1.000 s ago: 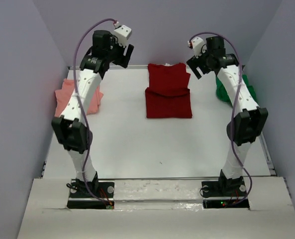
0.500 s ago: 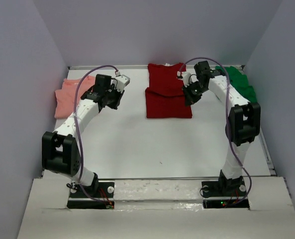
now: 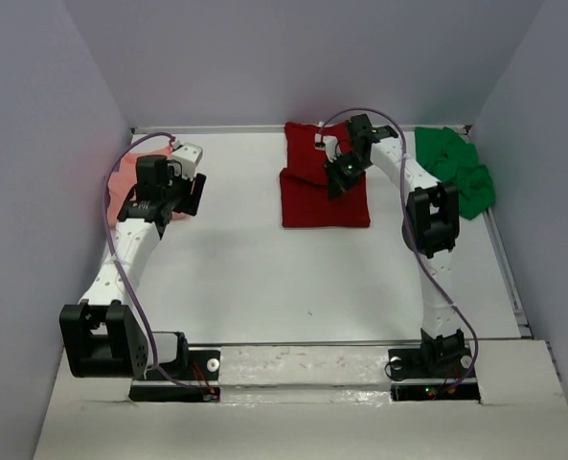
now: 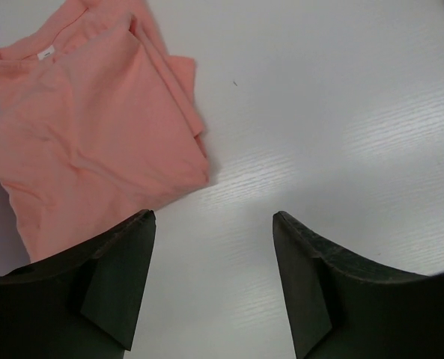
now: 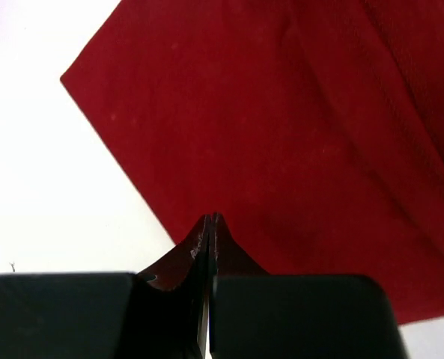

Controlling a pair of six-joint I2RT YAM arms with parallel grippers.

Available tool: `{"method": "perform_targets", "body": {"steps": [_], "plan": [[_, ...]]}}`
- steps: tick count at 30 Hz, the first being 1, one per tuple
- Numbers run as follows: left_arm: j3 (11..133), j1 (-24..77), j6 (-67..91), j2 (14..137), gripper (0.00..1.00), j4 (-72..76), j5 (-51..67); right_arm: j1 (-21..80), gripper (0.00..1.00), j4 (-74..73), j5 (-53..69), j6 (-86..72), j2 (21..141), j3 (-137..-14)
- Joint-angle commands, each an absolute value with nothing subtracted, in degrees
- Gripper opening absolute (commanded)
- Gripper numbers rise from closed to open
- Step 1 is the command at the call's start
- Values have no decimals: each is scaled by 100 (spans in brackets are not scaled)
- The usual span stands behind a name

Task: Fold and stack the t-shirts
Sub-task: Fold the tshirt

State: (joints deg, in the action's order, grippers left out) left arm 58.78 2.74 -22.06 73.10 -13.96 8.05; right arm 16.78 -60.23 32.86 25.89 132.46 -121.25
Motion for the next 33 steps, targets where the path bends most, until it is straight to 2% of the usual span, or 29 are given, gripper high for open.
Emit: {"method": "perform_targets", "body": {"steps": [1,13,33], "plan": [[5731,80,-2294,7084,77,-1169,843,1758,0,-6214,3472,2592,13595,-12795],[5897,-202,-2215,7172,81,-1292,940,1758,0,-5810,3419,2610,13904,-12700],[5968,-325,-2171,7339,82,-1318,1072,1758,0,-4949,2277,2479,14080,-12964]]}}
